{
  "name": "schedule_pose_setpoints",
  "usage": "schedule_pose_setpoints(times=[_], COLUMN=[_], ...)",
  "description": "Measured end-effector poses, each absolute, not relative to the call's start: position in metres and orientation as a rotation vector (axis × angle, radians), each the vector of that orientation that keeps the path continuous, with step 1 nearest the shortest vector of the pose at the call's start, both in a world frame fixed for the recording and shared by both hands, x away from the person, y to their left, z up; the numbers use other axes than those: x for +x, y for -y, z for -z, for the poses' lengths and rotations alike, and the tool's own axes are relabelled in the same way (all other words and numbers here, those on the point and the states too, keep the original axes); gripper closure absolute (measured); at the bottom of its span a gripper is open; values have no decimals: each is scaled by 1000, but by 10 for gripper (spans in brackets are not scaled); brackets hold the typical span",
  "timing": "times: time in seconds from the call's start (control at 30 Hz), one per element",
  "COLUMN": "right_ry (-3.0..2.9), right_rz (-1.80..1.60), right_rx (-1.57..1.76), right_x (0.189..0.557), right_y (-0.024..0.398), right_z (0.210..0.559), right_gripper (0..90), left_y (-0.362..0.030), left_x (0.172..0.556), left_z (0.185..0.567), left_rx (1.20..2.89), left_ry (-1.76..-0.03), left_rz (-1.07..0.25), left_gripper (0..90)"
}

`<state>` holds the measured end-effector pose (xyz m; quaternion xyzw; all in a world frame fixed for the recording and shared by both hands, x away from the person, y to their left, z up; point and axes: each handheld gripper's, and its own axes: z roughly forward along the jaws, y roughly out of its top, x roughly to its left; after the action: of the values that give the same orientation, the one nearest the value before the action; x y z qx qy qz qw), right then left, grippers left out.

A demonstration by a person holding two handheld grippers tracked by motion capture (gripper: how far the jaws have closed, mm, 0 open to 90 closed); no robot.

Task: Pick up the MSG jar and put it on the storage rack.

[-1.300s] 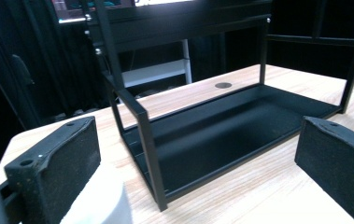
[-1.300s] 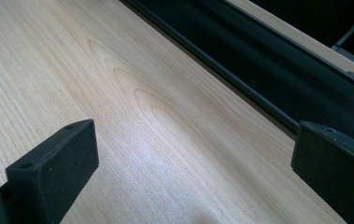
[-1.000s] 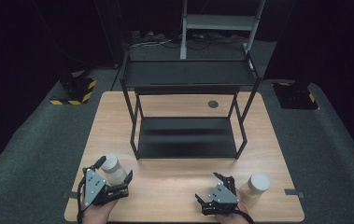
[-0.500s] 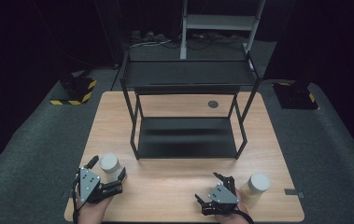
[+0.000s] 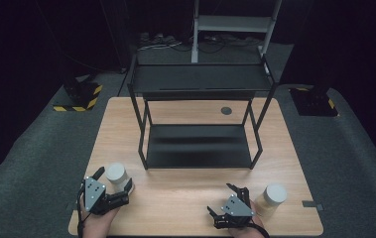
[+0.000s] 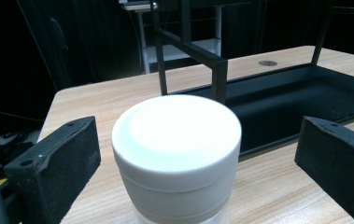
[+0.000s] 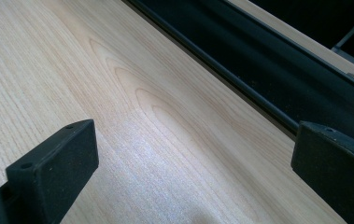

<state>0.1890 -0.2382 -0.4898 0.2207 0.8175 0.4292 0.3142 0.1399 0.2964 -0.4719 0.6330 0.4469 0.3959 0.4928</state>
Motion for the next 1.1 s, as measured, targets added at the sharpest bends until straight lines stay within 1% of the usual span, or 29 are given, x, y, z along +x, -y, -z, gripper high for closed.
schedule_pose_setpoints(times=[0.47,0.6,0.93,1.1], right_ry=[-2154,-2154,-2154,-2153], right_rz=[-1133,-1136,-1135,-1137], right_rx=[582,587,585,586], right_x=[189,189,189,189], right_y=[238,239,239,239], right_z=[490,490,490,490], right_gripper=[0,0,0,0], left_y=[-299,-302,-309,-313], left_x=[147,149,152,153], left_z=[479,482,489,491], left_rx=[1554,1542,1531,1523], left_ry=[-1120,-1133,-1141,-1152], left_rz=[-928,-909,-870,-849], left_gripper=[8,53,212,246])
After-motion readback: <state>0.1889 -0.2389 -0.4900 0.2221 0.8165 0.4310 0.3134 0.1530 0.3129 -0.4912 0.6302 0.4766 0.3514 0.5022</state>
